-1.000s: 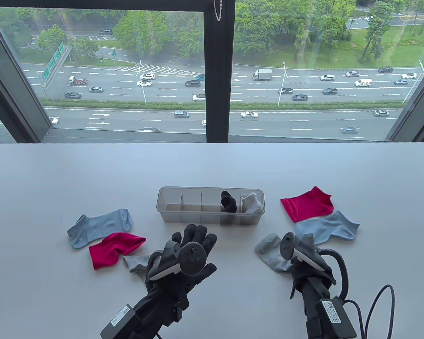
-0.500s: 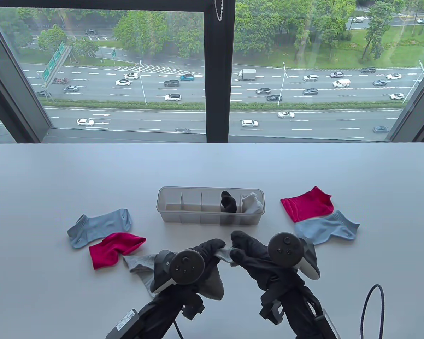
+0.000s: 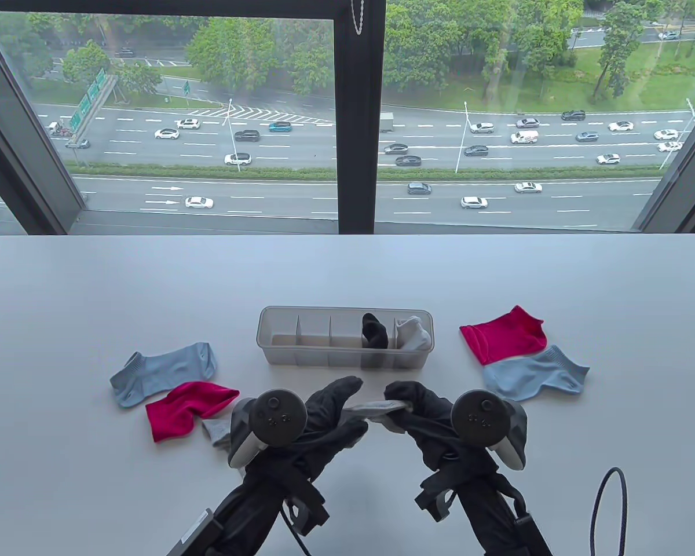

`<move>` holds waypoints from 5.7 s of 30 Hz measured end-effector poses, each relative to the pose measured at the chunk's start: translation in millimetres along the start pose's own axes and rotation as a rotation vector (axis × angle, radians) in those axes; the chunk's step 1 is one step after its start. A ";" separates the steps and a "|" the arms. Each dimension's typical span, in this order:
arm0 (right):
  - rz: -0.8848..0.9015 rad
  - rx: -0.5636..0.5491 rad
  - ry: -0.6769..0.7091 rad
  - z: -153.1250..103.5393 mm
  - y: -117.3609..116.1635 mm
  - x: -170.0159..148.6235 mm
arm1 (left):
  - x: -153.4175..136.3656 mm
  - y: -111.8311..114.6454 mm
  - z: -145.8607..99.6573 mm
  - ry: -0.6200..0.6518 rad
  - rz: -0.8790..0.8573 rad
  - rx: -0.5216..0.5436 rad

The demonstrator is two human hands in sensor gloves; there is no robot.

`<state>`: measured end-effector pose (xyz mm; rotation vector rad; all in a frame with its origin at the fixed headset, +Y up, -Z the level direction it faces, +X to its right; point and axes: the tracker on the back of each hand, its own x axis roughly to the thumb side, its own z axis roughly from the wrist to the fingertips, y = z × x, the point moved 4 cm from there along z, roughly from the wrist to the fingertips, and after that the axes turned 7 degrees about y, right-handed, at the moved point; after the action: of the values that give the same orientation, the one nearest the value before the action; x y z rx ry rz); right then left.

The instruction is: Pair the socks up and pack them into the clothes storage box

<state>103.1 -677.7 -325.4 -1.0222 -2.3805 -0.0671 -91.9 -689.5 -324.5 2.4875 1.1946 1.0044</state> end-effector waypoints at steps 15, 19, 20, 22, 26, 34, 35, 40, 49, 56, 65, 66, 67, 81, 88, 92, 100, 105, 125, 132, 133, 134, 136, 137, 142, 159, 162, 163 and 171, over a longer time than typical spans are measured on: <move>0.206 -0.082 -0.113 -2.8 -3.9 -15.7 | -1.6 -24.2 -7.1 -0.014 0.048 0.250; 0.250 -0.075 -0.065 -3.7 -1.0 -9.7 | -4.0 -18.9 -3.9 -0.005 -0.104 0.157; 0.284 -0.075 -0.066 -4.2 0.4 -10.2 | -6.5 -16.7 -3.8 -0.025 -0.153 0.121; 0.249 -0.092 -0.088 -4.5 2.2 -14.3 | -12.8 -13.1 -3.0 -0.092 -0.128 0.072; 0.127 0.010 -0.137 -2.3 -12.1 -26.4 | -22.2 -7.3 -2.0 -0.146 -0.006 0.091; 0.206 0.048 -0.087 1.2 -22.0 -13.4 | -14.0 -4.2 0.1 -0.108 0.012 0.119; 0.175 0.026 -0.085 -0.1 -18.4 -13.9 | -12.6 -10.3 -0.7 -0.091 0.025 0.180; 0.320 0.006 -0.032 0.3 -2.9 -4.6 | -11.1 -14.4 -0.8 -0.060 -0.229 0.067; -0.233 0.363 -0.247 -5.4 -54.7 -44.5 | -48.3 8.7 -0.6 -0.357 0.512 -0.182; -0.162 0.725 -0.380 -11.3 -108.1 -42.0 | -60.5 -48.8 -28.2 -0.525 0.484 -0.030; -0.205 0.487 -0.247 -6.8 -77.9 -38.3 | -117.5 -0.7 -45.3 -0.994 0.501 -0.577; -0.235 0.473 -0.245 -7.2 -73.7 -40.0 | -119.4 3.8 -43.4 -0.993 0.564 -0.603; -0.247 0.471 -0.248 -7.6 -72.2 -41.0 | -121.1 7.4 -42.6 -0.986 0.588 -0.624; -0.094 0.454 -0.192 -2.7 -64.8 -33.2 | -55.1 -30.3 -13.1 -0.212 0.050 -0.114; 0.343 0.467 -0.103 -1.6 -61.3 -26.7 | -6.3 -13.9 0.7 0.070 -0.136 -0.054; 0.346 0.227 -0.177 -1.9 -40.4 -40.2 | -15.5 -24.3 -5.6 -0.062 -0.057 0.097; 0.189 -0.014 -0.250 -6.4 -10.1 -43.2 | -30.9 -25.7 -12.3 -0.250 0.106 0.175; 0.134 -0.039 -0.268 -4.7 -11.4 -35.6 | 11.5 -2.0 0.8 0.092 0.165 0.061; 0.381 -0.027 -0.192 -4.7 -22.5 -36.6 | -5.1 -18.5 -4.8 -0.009 -0.001 0.256; 0.429 -0.038 -0.138 -3.8 -14.7 -33.7 | -11.0 -14.8 -3.5 -0.042 -0.006 0.141; 0.421 0.024 -0.097 -1.0 -18.6 -28.0 | -9.5 -10.9 -1.2 -0.014 -0.041 0.080; 0.419 0.059 -0.082 0.5 -21.0 -25.0 | -8.6 -9.6 0.1 0.002 -0.073 0.065; 0.386 0.155 -0.048 4.3 -27.3 -17.2 | -9.5 -11.6 1.2 -0.009 -0.142 0.071; 0.373 0.170 -0.056 4.3 -28.1 -17.2 | -9.7 -14.3 0.2 -0.014 -0.143 0.108; 0.274 0.021 -0.193 -5.0 -17.4 -38.3 | -8.1 -26.2 -9.3 -0.081 0.010 0.268; 0.432 -0.115 -0.095 -3.7 13.7 -5.9 | 13.8 -23.3 4.6 -0.134 -0.252 0.251; 0.232 0.039 -0.386 -0.3 0.4 -28.1 | -17.4 0.2 15.2 -0.385 -0.188 0.103; 0.180 0.046 -0.419 1.8 -3.9 -33.4 | -26.8 7.3 17.3 -0.431 -0.163 0.082; -0.324 0.377 -0.718 20.9 -78.0 -81.2 | -87.6 60.8 32.4 -0.665 0.046 0.026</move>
<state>85.8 -781.2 -371.1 -0.5147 -3.0068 0.7153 -72.1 -791.6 -364.5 2.5509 0.9293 0.1214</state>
